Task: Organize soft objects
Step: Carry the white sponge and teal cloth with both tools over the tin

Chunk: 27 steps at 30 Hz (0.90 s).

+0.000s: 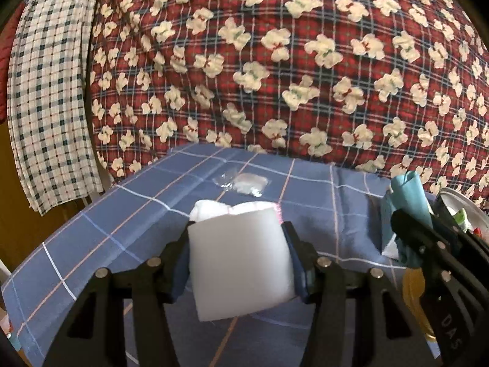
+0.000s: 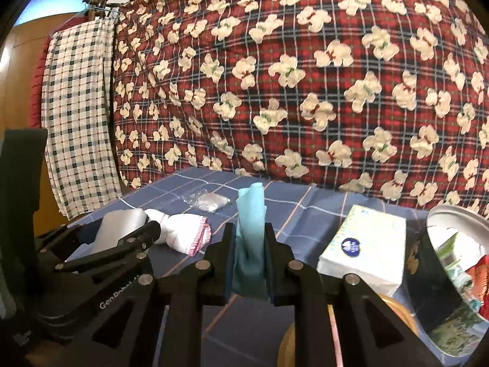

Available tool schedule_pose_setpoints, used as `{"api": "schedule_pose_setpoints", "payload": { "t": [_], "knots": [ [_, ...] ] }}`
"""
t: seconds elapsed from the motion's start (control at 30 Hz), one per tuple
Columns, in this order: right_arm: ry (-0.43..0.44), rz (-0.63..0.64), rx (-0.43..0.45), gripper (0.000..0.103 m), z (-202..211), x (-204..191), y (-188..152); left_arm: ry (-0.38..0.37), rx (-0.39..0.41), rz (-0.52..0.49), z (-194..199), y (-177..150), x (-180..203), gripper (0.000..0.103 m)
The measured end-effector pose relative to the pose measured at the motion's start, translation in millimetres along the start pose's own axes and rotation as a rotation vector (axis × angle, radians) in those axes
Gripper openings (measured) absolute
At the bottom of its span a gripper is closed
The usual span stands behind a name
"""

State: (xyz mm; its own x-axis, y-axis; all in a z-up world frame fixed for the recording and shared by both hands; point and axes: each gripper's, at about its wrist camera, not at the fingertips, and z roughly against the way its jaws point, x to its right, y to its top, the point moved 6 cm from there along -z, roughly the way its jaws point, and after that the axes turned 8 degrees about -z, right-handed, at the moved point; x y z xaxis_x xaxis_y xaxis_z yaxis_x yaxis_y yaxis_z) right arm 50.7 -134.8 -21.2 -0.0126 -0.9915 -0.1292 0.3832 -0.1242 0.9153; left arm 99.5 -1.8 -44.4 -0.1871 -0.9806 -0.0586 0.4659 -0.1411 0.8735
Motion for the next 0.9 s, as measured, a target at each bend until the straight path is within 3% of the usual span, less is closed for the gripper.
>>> {"api": "schedule_pose_setpoints", "payload": {
  "t": [0.3, 0.9],
  "knots": [
    [-0.011, -0.02, 0.032, 0.019, 18.6, 20.5, 3.1, -0.004, 0.073, -0.009, 15.4, 3.8, 18.4, 0.055],
    [-0.085, 0.009, 0.13, 0.019, 58.7, 66.6, 9.0, -0.028, 0.122, -0.03, 31.4, 5.5, 55.6, 0.055]
  ]
}}
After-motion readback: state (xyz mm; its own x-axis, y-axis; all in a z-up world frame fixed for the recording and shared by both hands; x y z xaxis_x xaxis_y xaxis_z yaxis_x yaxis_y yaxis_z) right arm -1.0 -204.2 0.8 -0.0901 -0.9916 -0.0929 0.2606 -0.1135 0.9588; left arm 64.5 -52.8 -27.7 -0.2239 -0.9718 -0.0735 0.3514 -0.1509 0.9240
